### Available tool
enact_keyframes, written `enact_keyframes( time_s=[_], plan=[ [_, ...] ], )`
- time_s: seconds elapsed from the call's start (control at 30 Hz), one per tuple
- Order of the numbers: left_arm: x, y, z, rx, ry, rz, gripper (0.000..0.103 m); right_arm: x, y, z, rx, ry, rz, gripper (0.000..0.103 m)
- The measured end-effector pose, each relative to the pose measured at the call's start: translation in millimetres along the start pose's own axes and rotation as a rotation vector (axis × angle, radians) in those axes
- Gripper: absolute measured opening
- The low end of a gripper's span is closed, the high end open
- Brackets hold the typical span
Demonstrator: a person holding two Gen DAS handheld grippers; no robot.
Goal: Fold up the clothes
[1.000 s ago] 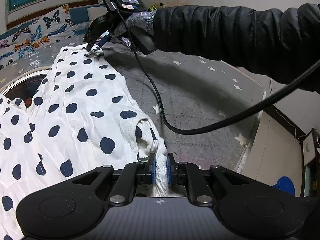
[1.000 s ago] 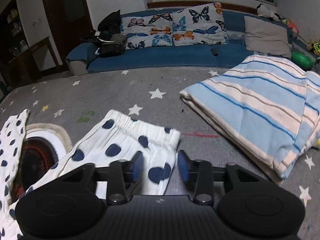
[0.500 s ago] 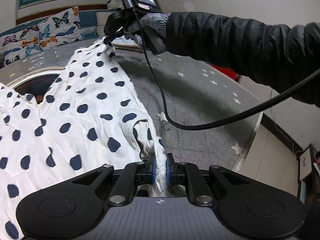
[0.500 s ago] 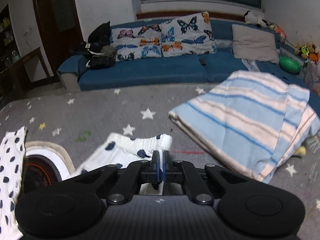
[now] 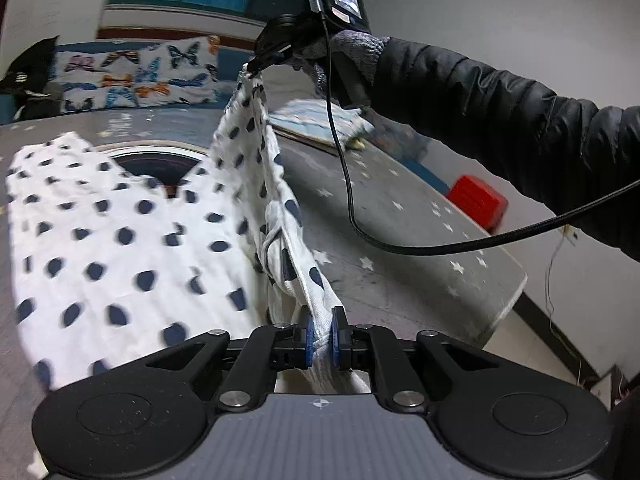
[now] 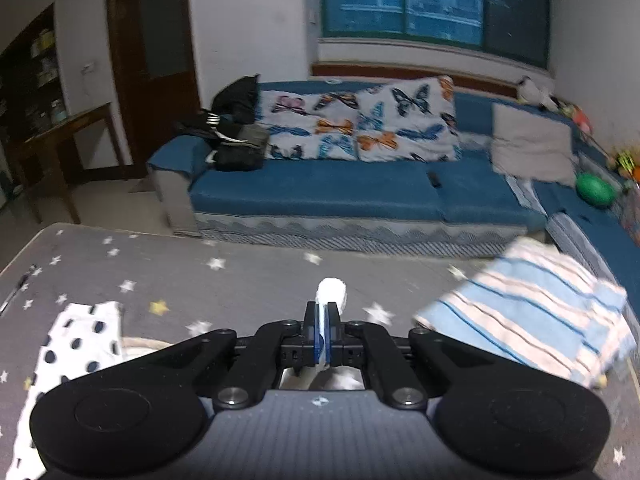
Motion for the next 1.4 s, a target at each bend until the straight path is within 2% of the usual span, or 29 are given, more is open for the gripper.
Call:
enact_keyframes(
  time_s=[0.43, 0.77, 0.97, 1.2, 1.4],
  plan=[
    [-49.7, -58.9, -10.3, 0.091, -0.158, 0.014, 0.009, -139.6, 26.7, 64.9, 0.025, -0.165, 0.075, 0.002],
    [-82.9, -75.8, -21.5, 0.131, -0.284, 0.053, 0.009, -252.1, 80.5, 78.5, -0.022, -0.259, 0.161, 0.002],
    [-96.2, -75.0, -28.7, 0.121, -0.337, 0.086, 0.009, -308.4, 102.0, 70.6, -0.045, -0.309, 0.222, 0.002],
    [-97.5, -74.4, -31.5, 0.124, -0.356, 0.104, 0.009, -338.2, 114.8, 51.0, -0.066, -0.304, 0.298, 0.002],
    [-94.6, -72.3, -32.5, 0.12, -0.359, 0.111, 0.009, -334.3, 121.4, 47.0, -0.078, -0.247, 0.377, 0.003]
  ],
)
Point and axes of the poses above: each gripper's, at about its wrist camera, not at the fingertips, and y roughly the way its jaws point, x to its right, z to its top, the point moved 3 cm from there along y, roughly the way its jaws point, and after that the axes turned 12 degrees about -y, right-handed, at the moved point
